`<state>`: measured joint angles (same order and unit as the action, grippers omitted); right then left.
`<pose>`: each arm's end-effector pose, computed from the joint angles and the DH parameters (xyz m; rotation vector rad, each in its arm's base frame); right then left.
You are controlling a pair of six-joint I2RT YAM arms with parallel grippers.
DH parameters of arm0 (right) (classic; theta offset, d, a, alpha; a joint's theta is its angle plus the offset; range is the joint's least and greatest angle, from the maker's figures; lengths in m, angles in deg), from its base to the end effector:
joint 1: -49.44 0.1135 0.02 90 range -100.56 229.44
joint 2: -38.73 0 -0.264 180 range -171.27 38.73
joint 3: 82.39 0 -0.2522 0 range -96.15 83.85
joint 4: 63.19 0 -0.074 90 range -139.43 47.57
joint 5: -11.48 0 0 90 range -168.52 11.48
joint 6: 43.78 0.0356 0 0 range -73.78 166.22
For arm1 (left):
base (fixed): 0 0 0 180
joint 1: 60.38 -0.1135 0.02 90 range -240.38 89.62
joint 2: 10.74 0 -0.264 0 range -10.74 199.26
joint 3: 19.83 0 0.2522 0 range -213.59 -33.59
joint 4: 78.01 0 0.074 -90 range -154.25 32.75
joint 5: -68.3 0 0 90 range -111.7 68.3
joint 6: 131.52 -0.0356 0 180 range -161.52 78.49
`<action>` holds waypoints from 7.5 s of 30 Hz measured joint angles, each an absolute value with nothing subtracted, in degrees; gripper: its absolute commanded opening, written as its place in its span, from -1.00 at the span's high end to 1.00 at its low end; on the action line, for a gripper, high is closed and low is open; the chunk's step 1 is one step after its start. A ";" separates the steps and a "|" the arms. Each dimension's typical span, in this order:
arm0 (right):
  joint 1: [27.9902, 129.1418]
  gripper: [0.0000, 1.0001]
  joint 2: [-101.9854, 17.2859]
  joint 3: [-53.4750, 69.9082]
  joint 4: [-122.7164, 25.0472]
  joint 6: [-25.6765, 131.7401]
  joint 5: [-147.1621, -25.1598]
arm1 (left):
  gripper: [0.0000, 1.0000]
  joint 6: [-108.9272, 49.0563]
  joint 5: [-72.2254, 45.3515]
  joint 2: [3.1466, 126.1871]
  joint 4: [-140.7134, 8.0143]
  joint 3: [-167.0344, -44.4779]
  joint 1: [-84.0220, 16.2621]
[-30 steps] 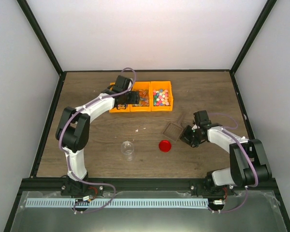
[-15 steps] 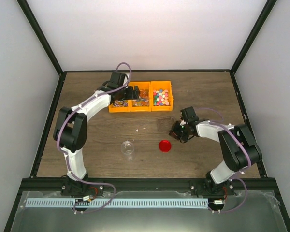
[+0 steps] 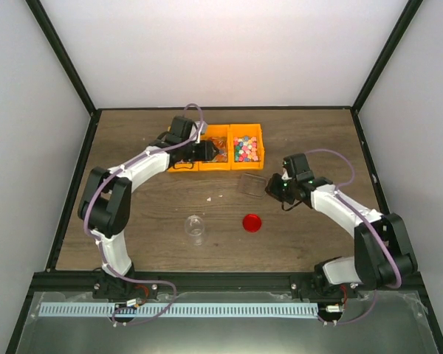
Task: Pack the candies
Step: Adjust the spatula at the center of the board, then pick up the spatula from the center of the board.
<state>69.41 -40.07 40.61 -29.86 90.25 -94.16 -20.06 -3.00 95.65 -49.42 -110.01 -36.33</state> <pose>0.2456 0.0995 0.1900 0.4433 2.6320 0.7544 0.3726 -0.1788 0.2205 0.2213 2.4238 -0.7596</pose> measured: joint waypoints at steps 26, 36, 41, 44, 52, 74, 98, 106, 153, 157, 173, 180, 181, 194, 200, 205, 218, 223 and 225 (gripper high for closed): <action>55.24 0.22 -19.40 50.57 -33.22 89.94 -88.43 | 0.92 -18.97 7.14 104.26 -51.56 -113.70 -28.26; 54.50 0.70 -18.76 51.23 -34.36 89.07 -94.09 | 0.91 -17.66 10.40 104.52 -53.85 -113.70 -26.69; 54.50 0.70 -16.99 52.21 -34.32 89.05 -94.66 | 0.91 -17.75 10.11 106.08 -54.42 -113.46 -26.42; 54.50 0.70 -17.12 52.21 -34.29 88.83 -95.05 | 0.92 -17.77 10.05 107.63 -54.40 -113.05 -26.42; 54.50 0.70 -20.03 52.21 -34.29 87.95 -95.49 | 0.92 -17.20 13.61 109.94 -55.91 -112.96 -26.34; 53.82 -0.18 -22.96 52.19 -34.08 86.34 -95.16 | 0.91 -19.43 11.60 113.81 -53.24 -113.31 -26.14; 53.25 0.00 -42.24 40.91 -41.27 78.66 -113.13 | 0.91 -21.18 10.25 114.66 -51.12 -115.67 -26.14; 53.25 0.29 -44.36 40.37 -38.36 75.43 -116.80 | 0.91 -21.20 10.20 115.01 -51.06 -116.22 -26.14; 53.43 0.99 -23.73 60.32 -47.32 101.42 -107.73 | 0.92 -17.22 15.16 111.19 -49.13 -110.38 -26.10; 54.46 0.99 -22.33 62.38 -49.27 104.52 -106.79 | 0.92 -15.71 17.44 111.21 -49.87 -110.62 -26.10; 55.26 0.99 -17.71 65.17 -49.24 108.06 -104.02 | 0.92 -11.58 24.39 116.94 -54.77 -117.38 -26.07; 55.33 0.99 -18.96 65.20 -50.56 108.48 -104.19 | 0.92 -11.47 25.13 119.41 -54.68 -119.56 -25.51; 55.33 0.99 -19.18 65.20 -50.77 108.48 -104.28 | 0.92 -11.49 25.13 119.60 -54.55 -119.65 -25.42; 56.25 0.87 -19.73 65.26 -51.47 108.70 -104.61 | 0.92 -12.30 24.12 122.05 -51.82 -122.69 -23.95; 56.99 0.64 -18.59 66.14 -51.19 109.00 -104.17 | 0.92 -13.11 23.78 122.60 -50.81 -123.87 -23.56; 57.52 -0.15 -17.43 66.38 -47.95 108.32 -104.17 | 0.92 -14.34 23.21 122.60 -49.68 -124.19 -23.41; 56.99 -0.49 -17.65 63.86 -41.09 97.68 -106.38 | 0.92 -19.60 21.90 122.84 -45.53 -126.03 -23.04; 56.31 -0.43 -24.21 62.90 -41.33 94.55 -110.18 | 0.92 -21.33 21.63 123.30 -44.19 -127.23 -23.04; 56.01 -0.41 -25.30 62.00 -41.94 93.70 -111.19 | 0.92 -21.85 21.59 123.30 -44.13 -127.25 -23.04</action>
